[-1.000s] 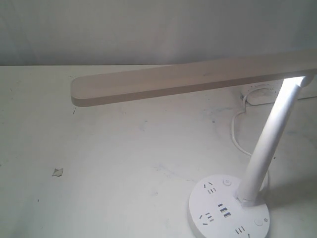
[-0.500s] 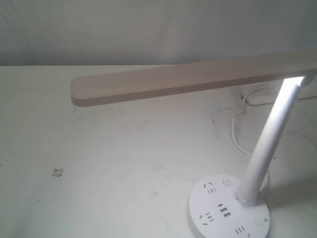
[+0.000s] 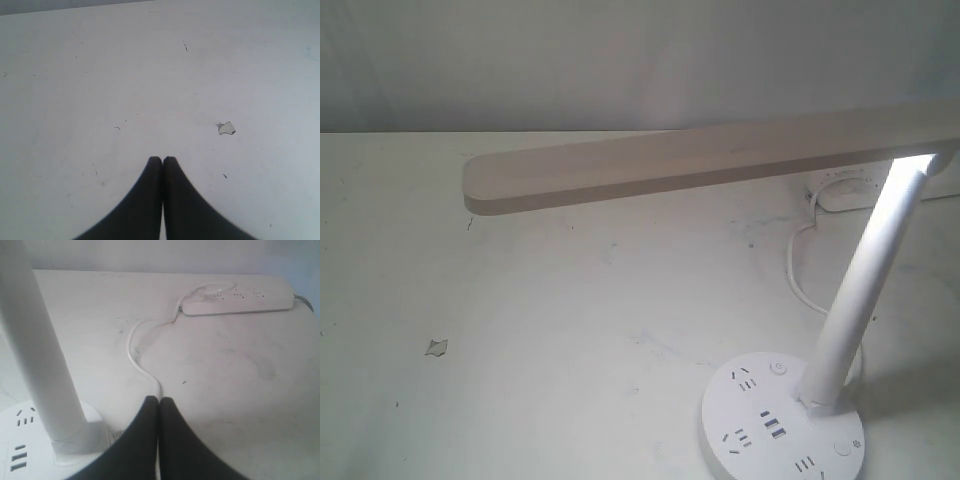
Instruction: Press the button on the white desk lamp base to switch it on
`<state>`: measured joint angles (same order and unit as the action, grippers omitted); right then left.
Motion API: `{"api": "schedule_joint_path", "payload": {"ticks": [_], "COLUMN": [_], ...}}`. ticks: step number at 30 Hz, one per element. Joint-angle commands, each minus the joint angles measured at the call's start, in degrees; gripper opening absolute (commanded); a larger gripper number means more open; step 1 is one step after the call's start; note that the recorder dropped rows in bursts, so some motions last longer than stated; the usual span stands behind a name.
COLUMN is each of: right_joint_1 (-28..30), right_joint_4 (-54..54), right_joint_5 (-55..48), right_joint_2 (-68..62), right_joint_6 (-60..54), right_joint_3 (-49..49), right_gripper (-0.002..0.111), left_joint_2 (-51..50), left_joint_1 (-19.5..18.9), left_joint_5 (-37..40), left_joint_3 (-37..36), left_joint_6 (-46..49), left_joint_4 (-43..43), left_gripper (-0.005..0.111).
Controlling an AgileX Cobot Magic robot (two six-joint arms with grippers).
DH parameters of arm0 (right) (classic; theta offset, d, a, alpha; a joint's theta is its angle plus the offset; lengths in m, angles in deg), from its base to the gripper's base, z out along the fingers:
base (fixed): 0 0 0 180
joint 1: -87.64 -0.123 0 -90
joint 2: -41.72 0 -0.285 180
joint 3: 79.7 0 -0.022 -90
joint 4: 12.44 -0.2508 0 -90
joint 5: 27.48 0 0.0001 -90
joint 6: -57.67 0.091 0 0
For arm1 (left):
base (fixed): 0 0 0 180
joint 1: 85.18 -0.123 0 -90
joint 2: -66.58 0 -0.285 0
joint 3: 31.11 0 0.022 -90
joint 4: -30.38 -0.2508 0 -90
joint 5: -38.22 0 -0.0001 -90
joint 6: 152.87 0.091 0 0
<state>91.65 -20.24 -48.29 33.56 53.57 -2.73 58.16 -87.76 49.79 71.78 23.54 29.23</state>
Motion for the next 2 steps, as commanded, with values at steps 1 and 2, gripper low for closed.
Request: {"api": "schedule_joint_path", "payload": {"ticks": [1, 2], "right_joint_1": [0.01, 0.01], "right_joint_4": [-0.12, -0.12], "right_joint_5": [0.65, 0.65], "right_joint_2": [0.37, 0.37], "right_joint_6": [0.08, 0.08], "right_joint_3": [0.25, 0.25], "right_gripper": [0.0, 0.0], "left_joint_2": [-0.03, -0.03], "left_joint_1": [-0.13, -0.13], "left_joint_5": [0.01, 0.01], "left_joint_3": [-0.11, -0.11], "left_joint_6": [0.0, 0.0], "left_joint_4": [0.26, 0.26], "left_gripper": [0.0, 0.0]}}
